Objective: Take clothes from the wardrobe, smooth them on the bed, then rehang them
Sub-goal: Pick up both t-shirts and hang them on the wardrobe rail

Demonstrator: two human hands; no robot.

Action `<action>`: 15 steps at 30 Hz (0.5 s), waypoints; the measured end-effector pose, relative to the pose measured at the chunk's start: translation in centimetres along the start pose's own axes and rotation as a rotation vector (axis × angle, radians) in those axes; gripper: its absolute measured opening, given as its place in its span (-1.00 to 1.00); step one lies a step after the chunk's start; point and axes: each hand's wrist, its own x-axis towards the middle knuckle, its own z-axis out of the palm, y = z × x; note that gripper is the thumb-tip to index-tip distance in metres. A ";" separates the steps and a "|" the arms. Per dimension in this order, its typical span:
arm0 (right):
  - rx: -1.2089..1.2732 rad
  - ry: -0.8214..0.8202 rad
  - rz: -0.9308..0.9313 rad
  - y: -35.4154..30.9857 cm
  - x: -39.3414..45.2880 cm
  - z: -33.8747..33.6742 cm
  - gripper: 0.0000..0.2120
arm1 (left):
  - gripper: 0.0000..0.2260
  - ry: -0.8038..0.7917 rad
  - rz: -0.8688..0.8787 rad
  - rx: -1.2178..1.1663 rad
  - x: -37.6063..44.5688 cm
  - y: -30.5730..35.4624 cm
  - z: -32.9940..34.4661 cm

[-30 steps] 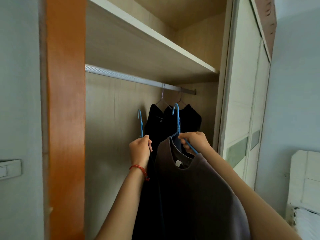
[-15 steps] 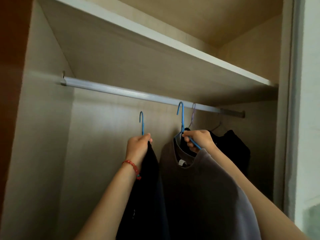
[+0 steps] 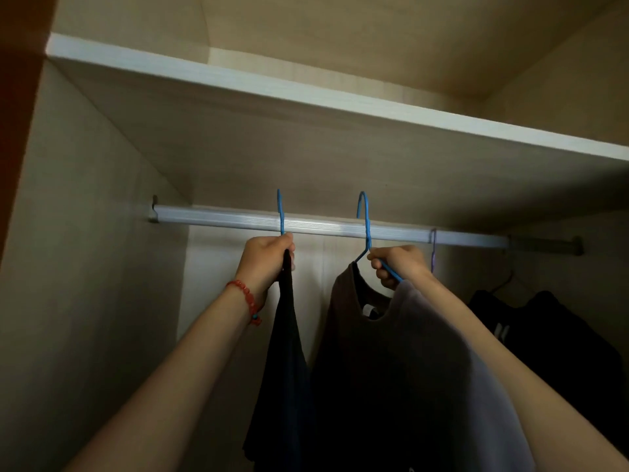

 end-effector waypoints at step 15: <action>-0.080 -0.054 0.054 4.9 3.2 2.5 -0.76 | -0.64 0.064 -0.058 0.190 3.1 -5.2 -3.0</action>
